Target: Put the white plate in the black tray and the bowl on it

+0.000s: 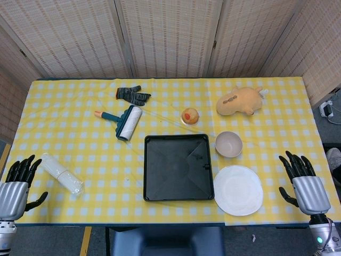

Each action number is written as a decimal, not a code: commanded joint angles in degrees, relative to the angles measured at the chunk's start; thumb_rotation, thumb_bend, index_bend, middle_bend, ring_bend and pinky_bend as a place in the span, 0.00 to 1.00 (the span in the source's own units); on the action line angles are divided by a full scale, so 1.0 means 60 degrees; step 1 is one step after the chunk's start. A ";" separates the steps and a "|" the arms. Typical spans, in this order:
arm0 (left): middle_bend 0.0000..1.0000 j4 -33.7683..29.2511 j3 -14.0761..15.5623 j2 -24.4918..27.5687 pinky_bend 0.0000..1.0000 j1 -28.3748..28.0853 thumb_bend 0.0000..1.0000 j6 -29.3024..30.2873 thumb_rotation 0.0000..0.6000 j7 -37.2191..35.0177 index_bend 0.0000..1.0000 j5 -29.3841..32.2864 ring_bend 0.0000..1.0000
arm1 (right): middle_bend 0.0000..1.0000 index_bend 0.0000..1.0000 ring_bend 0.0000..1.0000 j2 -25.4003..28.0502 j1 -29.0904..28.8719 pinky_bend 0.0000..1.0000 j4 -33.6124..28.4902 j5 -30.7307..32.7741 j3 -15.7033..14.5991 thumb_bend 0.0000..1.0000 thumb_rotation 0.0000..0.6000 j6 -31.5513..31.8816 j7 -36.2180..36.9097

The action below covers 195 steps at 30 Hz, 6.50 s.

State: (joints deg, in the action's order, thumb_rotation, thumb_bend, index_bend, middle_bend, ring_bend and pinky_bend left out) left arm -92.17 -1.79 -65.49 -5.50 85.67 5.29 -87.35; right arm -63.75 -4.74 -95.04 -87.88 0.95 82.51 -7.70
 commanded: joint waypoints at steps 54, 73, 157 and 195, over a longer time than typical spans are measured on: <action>0.00 -0.0700 0.0184 0.0551 0.00 0.0218 0.28 0.0554 1.00 -0.0467 0.00 -0.0695 0.00 | 0.00 0.47 0.00 -0.3983 0.0290 0.00 0.6556 -0.2875 -0.1686 0.35 1.00 0.0476 0.1877; 0.00 -0.0727 0.0148 0.0658 0.00 0.0286 0.28 0.0635 1.00 -0.0541 0.00 -0.0654 0.01 | 0.02 0.59 0.02 -0.4650 -0.0123 0.00 0.7075 -0.2567 -0.1540 0.43 1.00 0.0254 0.2106; 0.00 -0.0762 -0.0089 0.0876 0.00 0.0409 0.28 0.0730 1.00 -0.1372 0.00 -0.0303 0.01 | 0.00 0.06 0.00 -0.5425 -0.5275 0.00 0.4554 -0.1589 0.0070 0.41 1.00 -0.2964 0.1419; 0.00 -0.0739 -0.0041 0.0606 0.00 0.0210 0.28 0.0236 1.00 -0.0915 0.00 -0.0165 0.01 | 0.00 0.42 0.00 -0.4033 -0.3970 0.00 0.5768 0.0703 0.0343 0.31 1.00 -0.3155 0.1362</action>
State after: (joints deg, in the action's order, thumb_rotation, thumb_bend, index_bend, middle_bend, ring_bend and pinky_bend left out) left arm -96.61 -2.03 -61.85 -4.23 87.10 -0.21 -88.34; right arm -87.50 -28.30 -60.91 -83.78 2.87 64.01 0.05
